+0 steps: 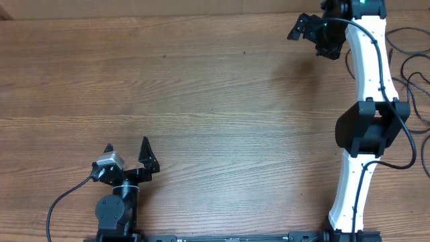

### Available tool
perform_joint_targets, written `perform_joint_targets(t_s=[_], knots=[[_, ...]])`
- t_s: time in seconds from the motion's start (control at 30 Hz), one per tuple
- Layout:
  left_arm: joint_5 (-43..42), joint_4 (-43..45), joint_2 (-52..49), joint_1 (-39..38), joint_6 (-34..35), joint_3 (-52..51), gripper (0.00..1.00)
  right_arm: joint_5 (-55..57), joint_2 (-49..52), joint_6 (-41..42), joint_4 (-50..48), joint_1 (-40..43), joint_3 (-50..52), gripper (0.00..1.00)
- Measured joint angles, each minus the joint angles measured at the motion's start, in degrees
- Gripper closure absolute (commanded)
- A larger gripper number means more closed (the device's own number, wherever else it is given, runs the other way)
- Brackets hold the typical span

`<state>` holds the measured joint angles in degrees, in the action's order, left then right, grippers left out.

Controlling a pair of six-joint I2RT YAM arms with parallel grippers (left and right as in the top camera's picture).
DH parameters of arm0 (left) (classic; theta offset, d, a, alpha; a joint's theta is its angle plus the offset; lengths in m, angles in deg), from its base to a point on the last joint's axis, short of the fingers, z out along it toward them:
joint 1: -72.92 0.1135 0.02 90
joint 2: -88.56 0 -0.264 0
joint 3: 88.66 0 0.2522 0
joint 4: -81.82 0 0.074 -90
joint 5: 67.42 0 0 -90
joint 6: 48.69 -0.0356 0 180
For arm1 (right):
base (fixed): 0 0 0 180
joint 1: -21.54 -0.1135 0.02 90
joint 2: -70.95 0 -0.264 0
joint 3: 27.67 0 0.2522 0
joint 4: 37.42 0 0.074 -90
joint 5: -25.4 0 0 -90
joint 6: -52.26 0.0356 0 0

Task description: Untangle cables

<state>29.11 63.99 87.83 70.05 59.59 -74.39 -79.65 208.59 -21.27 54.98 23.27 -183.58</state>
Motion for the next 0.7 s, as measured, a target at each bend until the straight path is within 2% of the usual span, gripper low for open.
perform_joint_targets(t_s=[0.7], knots=[[-2.05,-0.04,0.0,0.0,-2.01,-0.02,0.01,-0.02,0.0,0.02,-0.07,0.0,0.0,0.0]])
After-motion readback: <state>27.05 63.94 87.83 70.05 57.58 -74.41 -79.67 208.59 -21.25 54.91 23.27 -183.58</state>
